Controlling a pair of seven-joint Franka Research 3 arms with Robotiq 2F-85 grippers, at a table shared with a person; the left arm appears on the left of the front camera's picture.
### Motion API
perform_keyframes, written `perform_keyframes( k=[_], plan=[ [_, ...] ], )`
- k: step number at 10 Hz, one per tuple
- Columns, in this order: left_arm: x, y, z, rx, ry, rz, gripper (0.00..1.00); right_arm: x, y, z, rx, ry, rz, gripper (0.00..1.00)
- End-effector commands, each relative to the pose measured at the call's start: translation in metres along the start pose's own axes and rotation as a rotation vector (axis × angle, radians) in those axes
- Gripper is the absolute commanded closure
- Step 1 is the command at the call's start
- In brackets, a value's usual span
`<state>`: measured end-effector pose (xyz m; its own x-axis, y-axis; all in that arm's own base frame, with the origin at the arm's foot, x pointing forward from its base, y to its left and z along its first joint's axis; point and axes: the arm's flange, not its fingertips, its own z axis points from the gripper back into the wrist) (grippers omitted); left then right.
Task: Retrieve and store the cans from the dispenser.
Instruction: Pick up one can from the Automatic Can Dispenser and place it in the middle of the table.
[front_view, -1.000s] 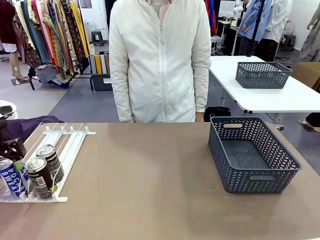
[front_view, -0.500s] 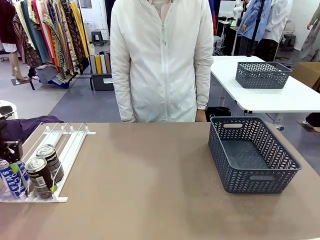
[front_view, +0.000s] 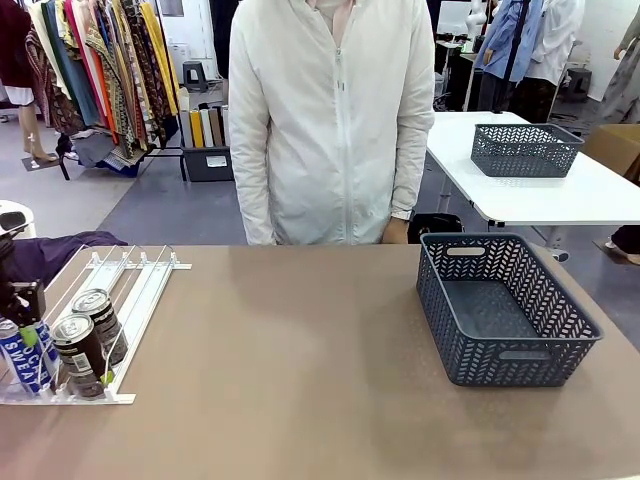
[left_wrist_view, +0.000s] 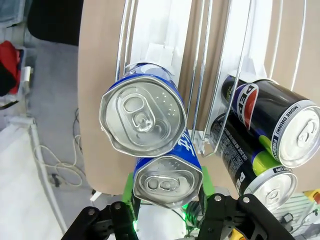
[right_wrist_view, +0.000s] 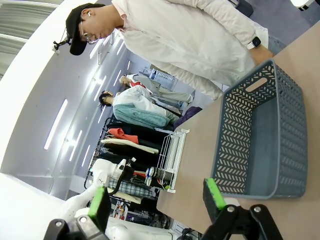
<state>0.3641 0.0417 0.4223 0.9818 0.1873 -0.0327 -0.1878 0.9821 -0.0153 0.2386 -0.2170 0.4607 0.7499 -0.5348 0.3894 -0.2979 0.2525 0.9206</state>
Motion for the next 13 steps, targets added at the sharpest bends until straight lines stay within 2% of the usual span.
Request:
perform_keyframes(
  k=[1, 3, 5, 6, 7, 9, 10, 11, 12, 13],
  plan=[
    [-0.012, 0.003, 0.031, -0.001, -0.03, -0.03, 1.0, 0.004, 0.002, -0.002, 0.021, -0.025, 0.012, 0.0],
    [-0.046, 0.007, 0.098, -0.02, -0.088, -0.132, 1.0, 0.004, 0.002, -0.002, 0.021, -0.025, 0.012, 0.0],
    [-0.074, 0.006, 0.158, 0.021, -0.175, -0.215, 1.0, 0.004, 0.002, -0.002, 0.021, -0.025, 0.012, 0.0],
    [-0.085, 0.008, 0.18, 0.035, -0.22, -0.219, 1.0, 0.004, 0.002, -0.002, 0.021, -0.025, 0.012, 0.0],
    [-0.092, 0.014, 0.191, 0.032, -0.257, -0.201, 1.0, 0.004, 0.002, -0.002, 0.021, -0.025, 0.012, 0.0],
    [-0.087, 0.025, 0.197, -0.019, -0.265, -0.192, 1.0, 0.004, 0.002, -0.002, 0.021, -0.025, 0.012, 0.0],
    [-0.08, 0.031, 0.193, -0.05, -0.254, -0.172, 1.0, 0.004, 0.002, -0.002, 0.021, -0.025, 0.012, 0.0],
    [-0.075, 0.036, 0.188, -0.083, -0.197, -0.162, 1.0, 0.004, 0.002, -0.002, 0.021, -0.025, 0.012, 0.0],
    [-0.093, 0.025, 0.199, -0.014, -0.255, -0.17, 1.0, 0.004, 0.002, -0.002, 0.021, -0.025, 0.012, 0.0],
    [-0.093, 0.025, 0.199, -0.014, -0.255, -0.17, 1.0, 0.004, 0.002, -0.002, 0.021, -0.025, 0.012, 0.0]
  ],
)
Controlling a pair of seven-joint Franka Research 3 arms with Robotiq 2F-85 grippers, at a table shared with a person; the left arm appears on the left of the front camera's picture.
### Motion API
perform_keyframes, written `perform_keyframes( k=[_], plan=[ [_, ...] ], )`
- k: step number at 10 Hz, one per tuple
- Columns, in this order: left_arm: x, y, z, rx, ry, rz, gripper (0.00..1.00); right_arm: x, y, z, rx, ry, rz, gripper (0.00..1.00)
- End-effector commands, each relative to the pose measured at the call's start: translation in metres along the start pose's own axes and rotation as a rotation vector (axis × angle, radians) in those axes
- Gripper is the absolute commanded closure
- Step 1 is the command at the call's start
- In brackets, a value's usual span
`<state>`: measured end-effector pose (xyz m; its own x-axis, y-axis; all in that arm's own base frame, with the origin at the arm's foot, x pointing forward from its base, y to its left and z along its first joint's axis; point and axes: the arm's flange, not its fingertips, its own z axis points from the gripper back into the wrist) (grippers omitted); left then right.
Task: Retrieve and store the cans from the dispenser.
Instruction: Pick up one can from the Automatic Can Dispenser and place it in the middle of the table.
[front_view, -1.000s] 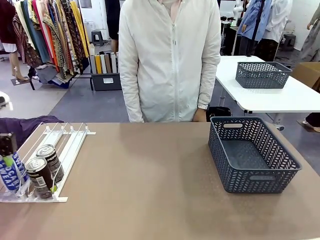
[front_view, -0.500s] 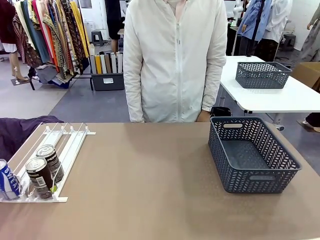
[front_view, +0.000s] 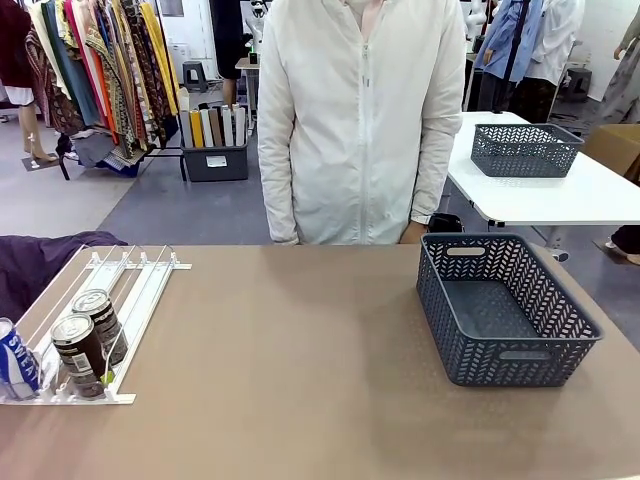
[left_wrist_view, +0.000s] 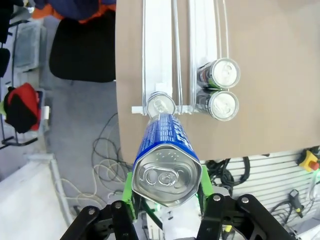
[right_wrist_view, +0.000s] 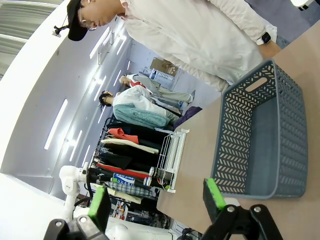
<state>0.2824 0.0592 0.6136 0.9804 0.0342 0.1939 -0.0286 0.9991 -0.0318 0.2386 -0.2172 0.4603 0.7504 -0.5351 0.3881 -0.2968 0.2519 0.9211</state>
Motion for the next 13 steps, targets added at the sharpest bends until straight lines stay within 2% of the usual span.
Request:
perform_keyframes(
  k=[1, 2, 3, 5, 6, 9, 11, 13],
  plan=[
    [-0.006, -0.007, 0.012, 0.017, -0.03, -0.014, 1.0, 0.004, 0.003, -0.002, 0.021, -0.025, 0.013, 0.0],
    [0.0, 0.0, 0.0, 0.0, 0.0, 0.0, 1.0, 0.004, 0.003, -0.002, 0.021, -0.025, 0.013, 0.0],
    [0.004, -0.001, -0.008, -0.04, -0.039, -0.036, 1.0, 0.004, 0.003, -0.002, 0.021, -0.025, 0.013, 0.0],
    [0.035, -0.033, -0.013, -0.081, -0.109, -0.083, 1.0, 0.004, 0.003, -0.002, 0.021, -0.025, 0.013, 0.0],
    [0.05, -0.06, -0.015, -0.059, -0.121, -0.12, 1.0, 0.004, 0.003, -0.002, 0.021, -0.025, 0.013, 0.0],
    [0.09, -0.174, -0.034, -0.059, -0.042, -0.404, 1.0, 0.004, 0.003, -0.002, 0.021, -0.025, 0.013, 0.0],
    [0.103, -0.249, -0.051, -0.053, 0.023, -0.556, 1.0, 0.004, 0.003, -0.002, 0.021, -0.025, 0.013, 0.0],
    [0.106, -0.314, -0.082, -0.087, 0.06, -0.656, 1.0, 0.004, 0.003, -0.002, 0.021, -0.025, 0.013, 0.0]
  ],
)
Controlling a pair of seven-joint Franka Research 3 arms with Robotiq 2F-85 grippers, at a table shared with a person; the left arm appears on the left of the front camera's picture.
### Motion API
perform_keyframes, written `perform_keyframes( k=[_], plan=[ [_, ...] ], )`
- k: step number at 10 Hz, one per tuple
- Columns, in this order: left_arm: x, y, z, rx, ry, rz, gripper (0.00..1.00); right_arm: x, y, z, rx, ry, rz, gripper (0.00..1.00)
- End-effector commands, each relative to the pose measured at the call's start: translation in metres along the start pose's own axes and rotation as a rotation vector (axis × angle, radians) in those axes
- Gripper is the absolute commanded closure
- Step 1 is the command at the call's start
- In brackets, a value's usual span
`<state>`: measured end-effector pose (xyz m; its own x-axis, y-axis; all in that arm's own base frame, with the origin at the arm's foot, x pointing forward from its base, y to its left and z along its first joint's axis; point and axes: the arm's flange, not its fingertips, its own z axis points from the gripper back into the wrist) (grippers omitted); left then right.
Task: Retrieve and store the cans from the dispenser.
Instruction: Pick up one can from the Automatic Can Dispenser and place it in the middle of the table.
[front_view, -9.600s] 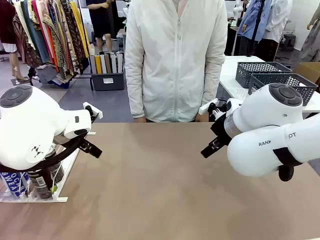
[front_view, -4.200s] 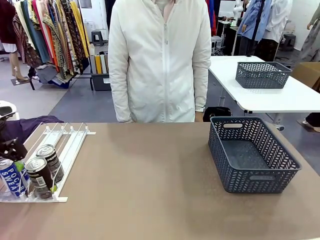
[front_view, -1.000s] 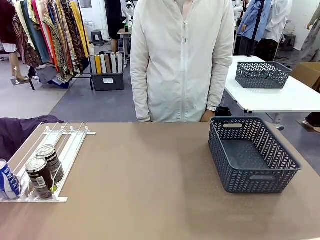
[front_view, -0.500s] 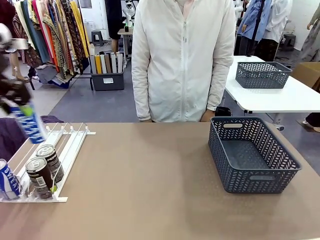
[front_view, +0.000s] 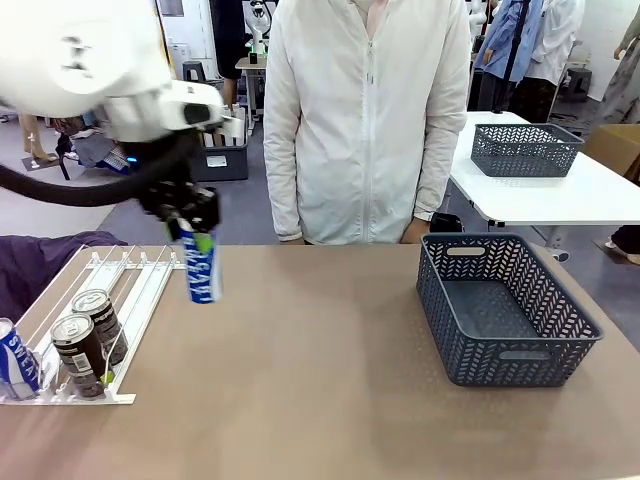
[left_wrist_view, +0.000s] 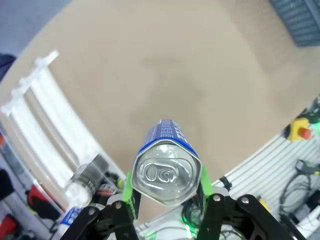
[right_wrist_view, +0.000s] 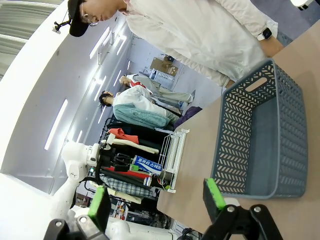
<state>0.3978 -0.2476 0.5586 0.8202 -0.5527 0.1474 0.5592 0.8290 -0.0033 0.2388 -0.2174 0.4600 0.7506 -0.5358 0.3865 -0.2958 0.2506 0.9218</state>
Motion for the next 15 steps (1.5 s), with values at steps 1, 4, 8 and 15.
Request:
perform_keyframes(
  k=[1, 4, 8, 15],
  plan=[
    [0.028, -0.013, -0.014, -0.05, 0.01, -0.066, 1.0, 0.004, 0.003, -0.002, 0.02, -0.025, 0.015, 0.0],
    [0.061, -0.058, -0.065, -0.071, -0.025, -0.08, 1.0, 0.004, 0.003, -0.002, 0.02, -0.025, 0.015, 0.0],
    [0.082, -0.087, -0.126, -0.08, -0.092, -0.096, 1.0, 0.004, 0.003, -0.002, 0.02, -0.025, 0.015, 0.0],
    [0.075, -0.099, -0.177, -0.081, -0.051, -0.147, 0.42, 0.004, 0.003, -0.002, 0.02, -0.025, 0.015, 0.0]
  ],
)
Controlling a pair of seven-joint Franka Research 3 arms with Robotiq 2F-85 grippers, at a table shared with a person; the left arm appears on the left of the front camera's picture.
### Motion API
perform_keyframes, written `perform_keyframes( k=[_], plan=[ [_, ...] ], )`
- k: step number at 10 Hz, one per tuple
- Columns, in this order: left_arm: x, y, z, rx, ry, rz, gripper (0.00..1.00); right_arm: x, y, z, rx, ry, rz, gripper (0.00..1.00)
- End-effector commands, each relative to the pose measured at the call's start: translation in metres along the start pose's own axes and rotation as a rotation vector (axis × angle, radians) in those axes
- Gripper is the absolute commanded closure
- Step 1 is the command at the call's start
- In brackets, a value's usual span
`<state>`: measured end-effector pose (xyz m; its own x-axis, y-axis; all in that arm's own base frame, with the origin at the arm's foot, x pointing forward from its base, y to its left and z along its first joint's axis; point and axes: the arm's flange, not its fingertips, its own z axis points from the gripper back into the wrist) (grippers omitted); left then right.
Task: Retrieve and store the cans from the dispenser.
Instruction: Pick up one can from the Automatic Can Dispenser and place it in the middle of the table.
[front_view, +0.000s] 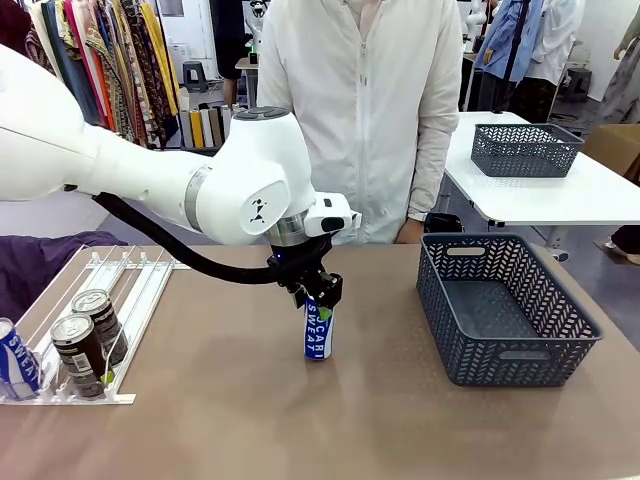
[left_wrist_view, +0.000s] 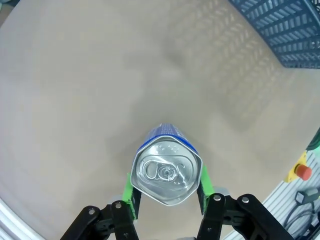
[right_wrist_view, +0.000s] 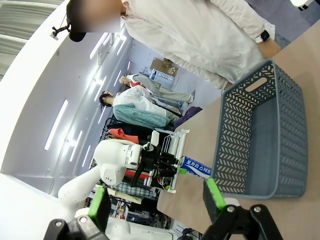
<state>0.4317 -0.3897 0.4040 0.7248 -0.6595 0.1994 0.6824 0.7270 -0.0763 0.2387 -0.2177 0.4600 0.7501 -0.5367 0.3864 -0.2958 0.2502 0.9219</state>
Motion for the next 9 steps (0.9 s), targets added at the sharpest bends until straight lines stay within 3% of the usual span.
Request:
perform_keyframes(
  k=[1, 5, 7, 9],
  plan=[
    [-0.01, -0.002, -0.006, 0.017, 0.002, -0.007, 0.0, 0.004, 0.003, -0.002, 0.02, -0.024, 0.015, 0.0],
    [-0.021, -0.005, 0.026, -0.008, -0.021, -0.029, 0.0, 0.004, 0.003, -0.002, 0.02, -0.024, 0.015, 0.0],
    [-0.039, -0.003, 0.077, -0.056, -0.022, -0.064, 0.0, 0.004, 0.003, -0.002, 0.02, -0.024, 0.015, 0.0],
    [-0.081, 0.024, 0.153, -0.17, -0.054, -0.082, 0.0, 0.004, 0.003, -0.002, 0.02, -0.024, 0.015, 0.0]
  ],
)
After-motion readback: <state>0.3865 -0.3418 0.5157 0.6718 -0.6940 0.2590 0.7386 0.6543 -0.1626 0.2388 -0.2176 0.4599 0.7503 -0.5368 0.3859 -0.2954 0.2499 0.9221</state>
